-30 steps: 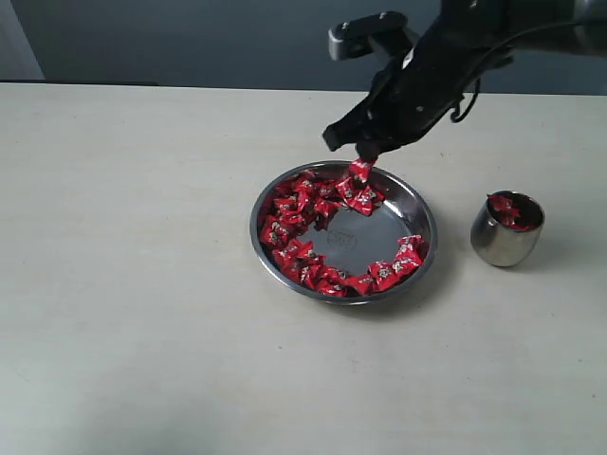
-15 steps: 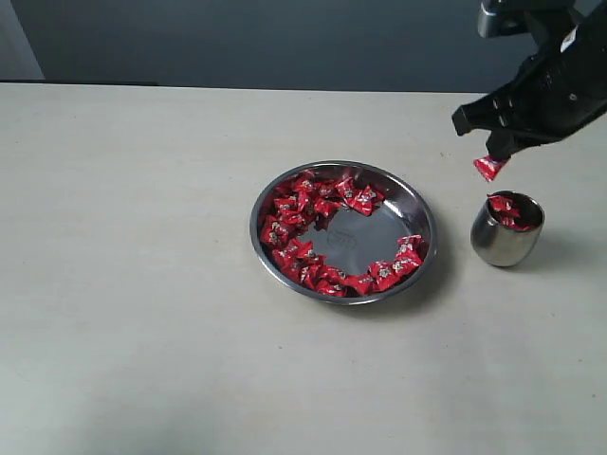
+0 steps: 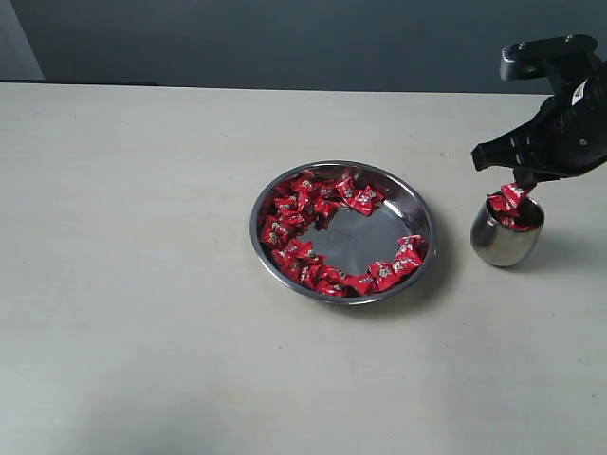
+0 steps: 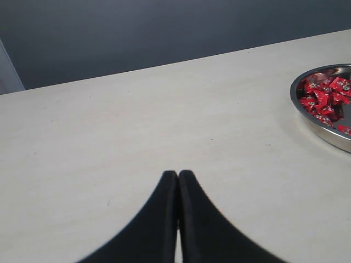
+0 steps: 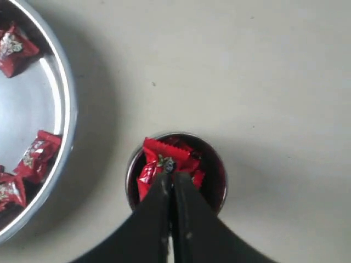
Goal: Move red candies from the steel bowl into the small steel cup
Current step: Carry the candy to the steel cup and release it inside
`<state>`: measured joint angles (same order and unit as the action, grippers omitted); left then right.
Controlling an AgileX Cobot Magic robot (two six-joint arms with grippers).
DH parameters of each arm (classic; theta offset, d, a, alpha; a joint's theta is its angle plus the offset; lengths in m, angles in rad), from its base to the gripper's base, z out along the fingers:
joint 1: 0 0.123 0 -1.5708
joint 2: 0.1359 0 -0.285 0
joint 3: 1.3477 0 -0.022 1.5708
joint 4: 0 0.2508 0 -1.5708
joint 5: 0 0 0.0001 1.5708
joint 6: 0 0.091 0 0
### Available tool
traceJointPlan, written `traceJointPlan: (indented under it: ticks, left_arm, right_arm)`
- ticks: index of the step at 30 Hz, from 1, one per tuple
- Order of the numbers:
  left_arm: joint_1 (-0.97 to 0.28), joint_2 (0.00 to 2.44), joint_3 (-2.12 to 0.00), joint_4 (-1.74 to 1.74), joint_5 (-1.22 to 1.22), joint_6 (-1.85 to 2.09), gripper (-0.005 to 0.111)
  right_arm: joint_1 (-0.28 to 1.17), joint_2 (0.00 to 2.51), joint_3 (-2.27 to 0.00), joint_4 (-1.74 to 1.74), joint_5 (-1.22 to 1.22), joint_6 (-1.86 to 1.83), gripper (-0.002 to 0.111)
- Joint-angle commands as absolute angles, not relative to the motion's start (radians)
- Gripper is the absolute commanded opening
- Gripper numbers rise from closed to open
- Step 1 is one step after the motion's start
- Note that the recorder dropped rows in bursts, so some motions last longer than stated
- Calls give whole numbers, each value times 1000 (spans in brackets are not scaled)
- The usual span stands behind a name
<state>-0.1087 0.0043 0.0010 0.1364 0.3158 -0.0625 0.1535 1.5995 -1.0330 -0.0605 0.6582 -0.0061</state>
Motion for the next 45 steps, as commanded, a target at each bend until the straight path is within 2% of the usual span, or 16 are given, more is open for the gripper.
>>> traceJointPlan:
  ticks: [1, 26, 33, 41, 45]
  left_arm:
    - [-112, 0, 0, 135, 310, -68, 0]
    - [-112, 0, 0, 135, 310, -68, 0]
    - [-112, 0, 0, 135, 310, -68, 0]
    - [-112, 0, 0, 135, 310, -68, 0]
    - [-112, 0, 0, 135, 310, -68, 0]
  right_arm:
    - [148, 1597, -1029, -106, 635, 24, -1]
    - [148, 1703, -1029, -109, 593, 24, 0]
    - [148, 1703, -1029, -116, 614, 24, 26]
    - [148, 1653, -1035, -121, 589, 24, 27]
    - [167, 1594, -1035, 0, 560, 0, 27]
